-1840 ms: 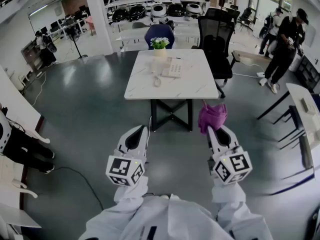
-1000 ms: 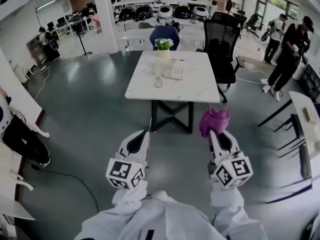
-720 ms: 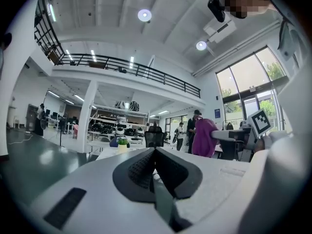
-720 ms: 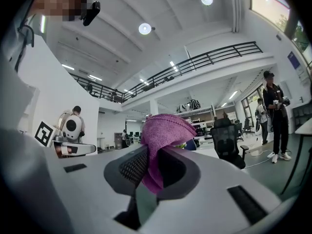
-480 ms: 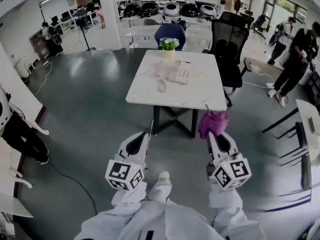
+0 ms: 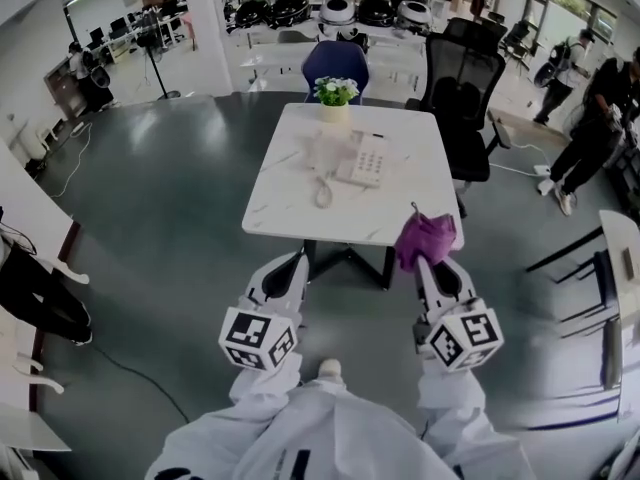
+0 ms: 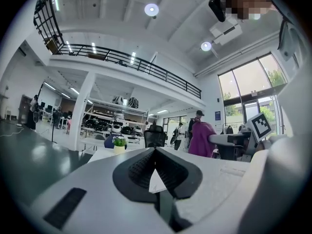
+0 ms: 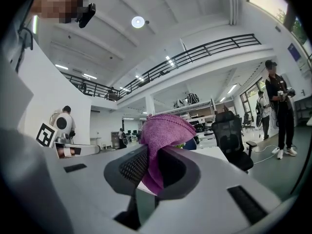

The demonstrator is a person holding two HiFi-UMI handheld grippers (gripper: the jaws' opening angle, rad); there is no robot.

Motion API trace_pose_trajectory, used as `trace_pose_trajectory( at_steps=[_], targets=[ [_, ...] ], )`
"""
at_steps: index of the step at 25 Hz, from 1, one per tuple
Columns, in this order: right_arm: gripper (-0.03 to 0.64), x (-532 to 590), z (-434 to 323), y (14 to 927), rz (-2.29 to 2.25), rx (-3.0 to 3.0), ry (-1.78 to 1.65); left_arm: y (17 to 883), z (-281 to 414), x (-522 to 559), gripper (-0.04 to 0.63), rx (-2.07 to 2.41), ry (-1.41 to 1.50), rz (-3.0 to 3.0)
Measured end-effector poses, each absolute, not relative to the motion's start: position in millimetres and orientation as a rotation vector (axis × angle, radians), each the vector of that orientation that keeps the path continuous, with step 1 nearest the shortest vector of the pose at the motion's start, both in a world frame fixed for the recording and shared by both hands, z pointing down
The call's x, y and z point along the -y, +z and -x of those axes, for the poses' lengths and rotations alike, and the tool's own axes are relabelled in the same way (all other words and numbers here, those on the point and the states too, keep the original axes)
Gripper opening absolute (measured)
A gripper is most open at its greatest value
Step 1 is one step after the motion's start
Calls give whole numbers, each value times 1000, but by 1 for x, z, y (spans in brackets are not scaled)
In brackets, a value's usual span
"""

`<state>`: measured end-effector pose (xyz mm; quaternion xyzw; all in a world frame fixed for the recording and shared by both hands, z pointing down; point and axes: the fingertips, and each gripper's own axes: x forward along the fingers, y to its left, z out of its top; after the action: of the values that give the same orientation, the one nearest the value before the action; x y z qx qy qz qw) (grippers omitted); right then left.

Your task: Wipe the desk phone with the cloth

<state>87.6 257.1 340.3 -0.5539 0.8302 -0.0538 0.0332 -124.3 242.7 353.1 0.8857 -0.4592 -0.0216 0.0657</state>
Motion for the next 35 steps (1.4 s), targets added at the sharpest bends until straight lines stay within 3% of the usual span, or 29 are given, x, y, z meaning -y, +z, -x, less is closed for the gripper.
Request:
trace_pose_trajectory(
  at_steps=[35],
  targets=[
    [41, 87, -132, 410, 1779, -2648, -334, 421, 59, 66, -2, 1321, 4, -2537]
  ],
)
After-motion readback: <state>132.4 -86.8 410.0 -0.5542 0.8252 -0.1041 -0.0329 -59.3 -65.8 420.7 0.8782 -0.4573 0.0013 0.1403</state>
